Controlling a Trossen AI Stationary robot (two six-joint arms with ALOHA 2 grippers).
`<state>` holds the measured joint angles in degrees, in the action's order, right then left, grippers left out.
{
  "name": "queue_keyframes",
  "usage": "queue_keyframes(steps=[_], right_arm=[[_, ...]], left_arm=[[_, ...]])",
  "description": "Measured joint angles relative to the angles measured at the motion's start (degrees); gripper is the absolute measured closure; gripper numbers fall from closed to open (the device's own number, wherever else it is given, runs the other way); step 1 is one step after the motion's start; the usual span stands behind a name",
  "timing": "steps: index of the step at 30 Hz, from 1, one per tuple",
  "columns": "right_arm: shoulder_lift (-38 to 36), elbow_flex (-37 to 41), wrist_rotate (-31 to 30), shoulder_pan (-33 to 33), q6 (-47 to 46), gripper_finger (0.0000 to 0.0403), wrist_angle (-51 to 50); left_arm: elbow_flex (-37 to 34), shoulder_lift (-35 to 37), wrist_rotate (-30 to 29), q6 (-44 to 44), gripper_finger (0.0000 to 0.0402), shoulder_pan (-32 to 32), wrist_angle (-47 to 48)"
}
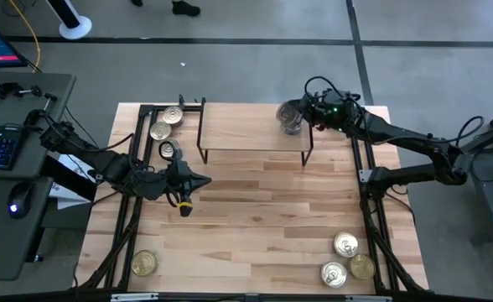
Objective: Stack canned seafood by type on shelf
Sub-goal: Stack the blue tuna can on top of the blue tuna can on the shelf
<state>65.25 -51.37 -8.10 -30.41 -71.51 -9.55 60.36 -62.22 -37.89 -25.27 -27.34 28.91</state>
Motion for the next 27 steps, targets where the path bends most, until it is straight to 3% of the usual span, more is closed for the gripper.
queue_keyframes(steps=[14, 27], right_arm=[[0.02, -2.08, -2.65, -0.8, -0.02, 0.0086, -12.26], [2.87, -3.58, -2.44, -0.45, -2.85, 0.0086, -12.47]], left_arm=[[0.0, 0.0, 0.0, -0.03, 0.0402, -0.01, 0.0], [0.0, 0.0, 0.0, -0.05, 0.0402, -0.01, -0.04]])
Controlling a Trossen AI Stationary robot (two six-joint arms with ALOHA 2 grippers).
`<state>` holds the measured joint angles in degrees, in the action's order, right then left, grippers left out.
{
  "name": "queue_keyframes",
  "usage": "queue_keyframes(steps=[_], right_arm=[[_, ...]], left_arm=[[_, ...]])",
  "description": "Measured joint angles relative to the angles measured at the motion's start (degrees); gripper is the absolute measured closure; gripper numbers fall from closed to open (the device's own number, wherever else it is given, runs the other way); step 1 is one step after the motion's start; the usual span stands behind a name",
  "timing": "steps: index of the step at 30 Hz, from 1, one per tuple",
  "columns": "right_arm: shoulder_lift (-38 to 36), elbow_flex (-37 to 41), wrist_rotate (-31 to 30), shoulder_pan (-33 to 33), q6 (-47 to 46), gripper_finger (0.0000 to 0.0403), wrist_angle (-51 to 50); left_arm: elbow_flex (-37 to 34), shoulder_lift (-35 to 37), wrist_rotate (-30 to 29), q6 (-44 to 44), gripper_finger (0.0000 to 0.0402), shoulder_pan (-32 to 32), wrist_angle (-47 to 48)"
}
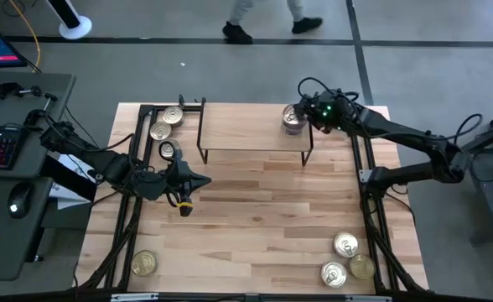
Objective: Stack canned seafood by type on shelf
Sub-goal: Stack the blue tuna can on top of the blue tuna can on the shelf, then stack the blue tuna can on top of the stacked blue tuna cans on the shelf
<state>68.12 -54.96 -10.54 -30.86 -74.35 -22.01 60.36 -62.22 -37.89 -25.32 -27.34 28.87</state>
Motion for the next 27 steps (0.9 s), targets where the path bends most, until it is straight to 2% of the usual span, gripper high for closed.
queue_keyframes(steps=[5, 10, 14, 19, 23, 27], right_arm=[[0.96, -1.4, 0.1, 0.04, 2.21, 0.0086, -1.13], [0.94, -5.95, -2.25, -1.09, 4.37, 0.0086, -10.25], [0.94, -9.21, -3.88, -1.08, 6.39, 0.0086, -13.86], [0.84, -16.79, -4.82, -1.73, 16.87, 0.0086, -28.15], [0.85, -21.7, -9.84, -1.2, 21.98, 0.0086, -39.93], [0.78, -23.48, -18.43, -0.26, 20.66, 0.0086, -50.4]], left_arm=[[0.0, 0.0, 0.02, -0.07, 0.0402, -0.01, 0.02], [0.0, 0.0, 0.0, -0.04, 0.0401, -0.01, -0.01], [0.0, 0.0, 0.0, 1.16, 0.0401, -0.01, -0.01], [0.0, 0.0, 0.0, 1.44, 0.0401, -0.01, 0.01], [0.0, 0.0, 0.0, 1.45, 0.0401, 0.04, -0.01], [0.0, 0.0, 0.11, 1.42, 0.0402, 0.83, -0.01]])
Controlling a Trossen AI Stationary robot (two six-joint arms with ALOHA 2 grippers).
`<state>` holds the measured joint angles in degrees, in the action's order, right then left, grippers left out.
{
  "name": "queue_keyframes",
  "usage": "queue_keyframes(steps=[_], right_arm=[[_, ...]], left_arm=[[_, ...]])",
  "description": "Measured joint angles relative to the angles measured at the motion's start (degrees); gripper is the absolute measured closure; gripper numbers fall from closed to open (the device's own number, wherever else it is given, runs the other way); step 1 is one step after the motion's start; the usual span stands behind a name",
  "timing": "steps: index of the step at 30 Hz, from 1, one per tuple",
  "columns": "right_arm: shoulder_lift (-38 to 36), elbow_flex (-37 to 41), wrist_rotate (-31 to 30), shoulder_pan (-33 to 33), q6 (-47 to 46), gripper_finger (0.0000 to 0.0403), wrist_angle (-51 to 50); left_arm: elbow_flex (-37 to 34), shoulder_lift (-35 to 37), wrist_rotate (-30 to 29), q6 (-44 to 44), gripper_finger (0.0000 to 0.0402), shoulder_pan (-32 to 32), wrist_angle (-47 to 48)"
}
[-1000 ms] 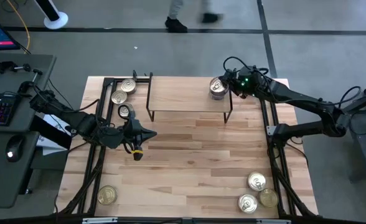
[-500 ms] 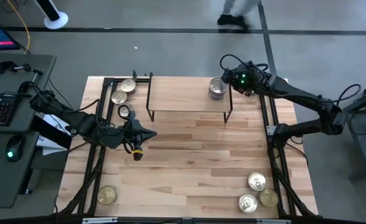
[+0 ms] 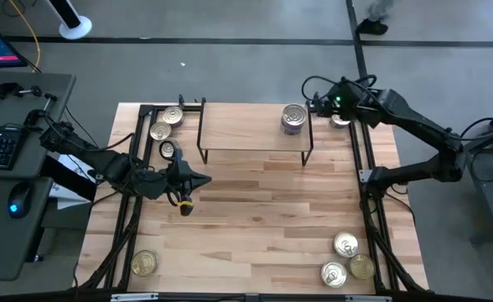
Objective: Stack canned seafood by type on shelf
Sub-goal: Stack the blue tuna can on top of the stacked blue tuna cans on the shelf
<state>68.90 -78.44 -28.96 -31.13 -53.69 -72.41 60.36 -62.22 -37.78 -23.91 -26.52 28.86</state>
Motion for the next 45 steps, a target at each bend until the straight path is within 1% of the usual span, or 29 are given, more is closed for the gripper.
queue_keyframes(steps=[3, 5, 8, 10, 12, 13, 15, 17, 18, 19, 22, 25, 26, 27, 30, 32, 35, 38, 40, 45], right_arm=[[0.0, 1.96, -3.79, -0.03, -5.13, 0.0086, -5.09], [0.02, 4.61, -4.69, -0.66, -6.36, 0.0086, -5.26], [0.2, 8.79, -2.96, -4.03, -2.84, 0.0092, -1.11], [1.1, 10.82, -0.18, -7.71, -1.82, 0.0113, 1.16], [2.46, 11.99, 1.85, -11.55, -1.79, 0.0154, 2.59], [3.22, 12.13, 2.49, -13.56, -1.77, 0.0183, 3.52], [4.51, 12.16, 4.45, -17.26, -1.11, 0.0252, 6.11], [5.85, 12.16, 6.87, -20.35, 1.21, 0.0337, 9.85], [6.66, 12.16, 7.92, -21.5, 2.6, 0.0368, 11.95], [7.65, 12.16, 8.47, -22.82, 3.85, 0.0384, 13.85], [11.65, 11.03, 7.81, -24.8, 2.52, 0.0381, 16.55], [16.5, 10.68, 9.53, -27.21, 8.21, 0.0397, 19.43], [18.15, 10.68, 10.0, -27.65, 8.82, 0.0399, 19.74], [19.65, 10.68, 9.11, -27.97, 8.96, 0.0398, 19.96], [22.46, 10.62, 3.65, -27.29, 7.51, 0.0393, 20.78], [24.05, 10.5, 2.73, -27.37, 8.51, 0.0395, 21.92], [25.53, 10.79, 0.39, -26.93, 7.65, 0.0401, 22.03], [27.32, 12.31, 0.56, -27.08, 7.89, 0.04, 21.9], [27.65, 13.78, 0.28, -27.06, 9.75, 0.0401, 21.67], [27.56, 16.04, -3.13, -25.68, 12.45, 0.0402, 23.32]], left_arm=[[0.0, 0.0, 0.07, 0.03, 0.0401, 0.04, 0.0], [0.0, 0.0, 0.09, 0.03, 0.0402, 0.0, -0.01], [-0.02, 0.0, 0.07, 0.07, 0.0401, 0.01, 0.0], [0.0, 0.0, -0.09, 0.06, 0.0401, 0.01, -0.02], [-0.02, 0.01, -0.19, -0.36, 0.0401, 0.01, -0.26], [-0.02, 0.21, -0.19, -1.04, 0.0401, 0.01, -0.39], [-0.02, 0.55, -0.2, -1.33, 0.0401, 0.01, -0.45], [-0.02, 1.09, -0.22, -0.8, 0.0402, 0.01, -0.29], [-0.02, 1.29, -0.28, -0.41, 0.0402, 0.06, -0.31], [-0.02, 1.5, -0.5, -0.02, 0.0402, 0.32, -0.29], [-0.04, 2.16, -1.55, 1.04, 0.0402, 1.18, -0.19], [-0.04, 2.71, -3.39, 1.02, 0.0402, 2.41, -0.47], [-0.04, 2.73, -4.07, 0.81, 0.0402, 2.84, -0.59], [-0.04, 2.85, -4.75, 0.53, 0.0402, 3.28, -0.47], [-0.04, 2.95, -6.36, -0.01, 0.0401, 4.15, -0.71], [-0.04, 2.93, -6.93, 0.03, 0.0401, 4.72, -1.14], [-0.04, 2.93, -7.88, 0.04, 0.0401, 5.37, -1.9], [-0.04, 2.93, -8.24, 0.04, 0.0402, 6.17, -1.8], [-0.04, 2.93, -8.26, 0.05, 0.0402, 6.54, -1.8], [-0.04, 2.93, -8.26, 2.7, 0.0402, 7.32, -1.84]])
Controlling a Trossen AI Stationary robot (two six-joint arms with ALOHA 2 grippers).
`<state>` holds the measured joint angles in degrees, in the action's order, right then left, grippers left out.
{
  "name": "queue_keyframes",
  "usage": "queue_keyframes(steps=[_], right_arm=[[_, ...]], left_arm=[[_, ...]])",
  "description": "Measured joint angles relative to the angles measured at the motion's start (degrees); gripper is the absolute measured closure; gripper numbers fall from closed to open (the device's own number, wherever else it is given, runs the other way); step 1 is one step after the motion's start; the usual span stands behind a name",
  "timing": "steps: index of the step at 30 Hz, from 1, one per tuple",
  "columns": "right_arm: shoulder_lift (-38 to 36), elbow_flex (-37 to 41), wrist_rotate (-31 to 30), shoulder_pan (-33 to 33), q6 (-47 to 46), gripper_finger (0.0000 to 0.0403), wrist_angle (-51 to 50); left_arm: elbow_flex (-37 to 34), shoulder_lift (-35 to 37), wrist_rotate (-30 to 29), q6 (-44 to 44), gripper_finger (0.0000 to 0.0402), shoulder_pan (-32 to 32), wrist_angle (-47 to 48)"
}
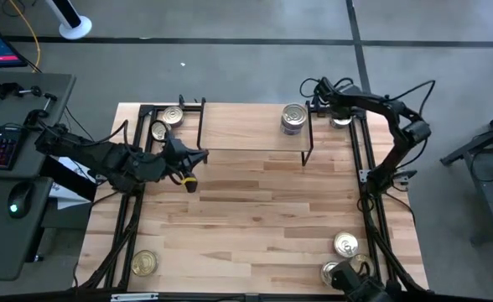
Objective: Stack canned seafood by type on shelf
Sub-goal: Stack the blue tuna can on top of the stacked blue tuna cans on the shelf
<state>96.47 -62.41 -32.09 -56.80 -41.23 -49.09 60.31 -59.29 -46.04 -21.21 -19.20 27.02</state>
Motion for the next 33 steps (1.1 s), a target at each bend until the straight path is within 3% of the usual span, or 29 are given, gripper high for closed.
queue_keyframes(steps=[12, 16, 21, 33], right_arm=[[-0.09, 2.62, -6.93, 1.04, -1.04, 0.0403, 5.51], [-0.09, 3.01, -6.62, 1.23, -1.45, 0.0403, 6.24], [-0.05, 4.72, -1.7, 0.66, -1.06, 0.0403, 8.24], [-0.02, 7.1, -3.62, 2.15, 3.55, 0.0403, 8.73]], left_arm=[[0.0, 0.0, 0.0, 3.95, 0.0401, 0.46, -0.08], [0.0, 0.0, 0.0, 3.93, 0.0401, 0.46, -0.11], [0.0, 0.0, 0.0, 3.91, 0.0402, 0.44, -0.3], [0.0, 0.0, 0.0, 3.88, 0.0401, 0.44, -0.28]])
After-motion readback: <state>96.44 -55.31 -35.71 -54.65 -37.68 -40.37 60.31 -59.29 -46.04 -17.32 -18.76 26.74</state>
